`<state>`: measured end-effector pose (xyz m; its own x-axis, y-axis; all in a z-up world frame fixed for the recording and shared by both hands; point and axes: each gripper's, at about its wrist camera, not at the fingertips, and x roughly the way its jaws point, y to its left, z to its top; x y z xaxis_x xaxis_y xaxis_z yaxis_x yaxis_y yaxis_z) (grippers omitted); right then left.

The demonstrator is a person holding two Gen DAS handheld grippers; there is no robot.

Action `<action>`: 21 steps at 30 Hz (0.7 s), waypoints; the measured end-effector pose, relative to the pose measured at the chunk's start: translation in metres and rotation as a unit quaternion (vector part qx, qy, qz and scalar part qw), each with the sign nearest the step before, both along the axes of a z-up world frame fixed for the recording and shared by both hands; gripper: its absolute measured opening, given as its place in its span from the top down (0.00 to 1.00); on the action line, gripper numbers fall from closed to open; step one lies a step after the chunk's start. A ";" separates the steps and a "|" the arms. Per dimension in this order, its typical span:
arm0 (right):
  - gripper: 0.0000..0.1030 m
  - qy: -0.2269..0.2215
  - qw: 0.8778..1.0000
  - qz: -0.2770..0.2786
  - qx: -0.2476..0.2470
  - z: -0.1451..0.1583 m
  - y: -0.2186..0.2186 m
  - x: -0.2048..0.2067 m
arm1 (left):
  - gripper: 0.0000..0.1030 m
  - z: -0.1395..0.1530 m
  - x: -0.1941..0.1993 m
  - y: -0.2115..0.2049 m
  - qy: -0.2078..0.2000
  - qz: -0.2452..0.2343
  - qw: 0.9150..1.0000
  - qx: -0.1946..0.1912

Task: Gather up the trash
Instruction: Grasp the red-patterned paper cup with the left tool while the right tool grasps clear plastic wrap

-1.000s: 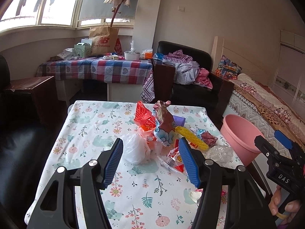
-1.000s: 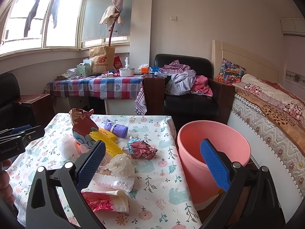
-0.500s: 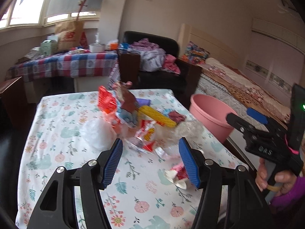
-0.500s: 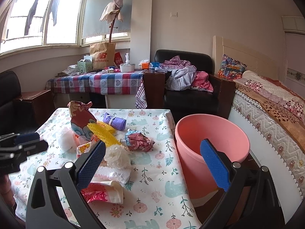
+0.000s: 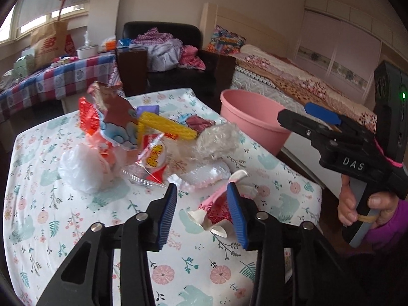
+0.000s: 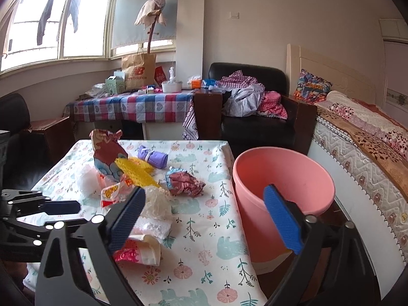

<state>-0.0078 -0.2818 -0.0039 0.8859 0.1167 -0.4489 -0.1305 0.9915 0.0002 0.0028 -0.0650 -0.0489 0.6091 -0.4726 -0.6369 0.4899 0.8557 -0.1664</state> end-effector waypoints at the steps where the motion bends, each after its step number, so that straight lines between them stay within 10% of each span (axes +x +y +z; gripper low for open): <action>1: 0.13 0.004 1.000 0.001 0.004 -0.001 -0.001 0.000 | 0.66 -0.003 0.002 -0.003 0.005 -0.008 1.000 0.003; 21: 0.36 0.077 0.993 0.066 0.055 -0.018 0.009 0.017 | 0.94 -0.017 -0.004 -0.012 0.005 -0.036 0.999 0.029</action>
<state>0.0088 -0.2728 -0.0216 0.7813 0.2837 -0.5559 -0.2499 0.9584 0.1379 -0.0012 -0.0771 -0.0659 0.5689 -0.4769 -0.6700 0.5487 0.8270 -0.1227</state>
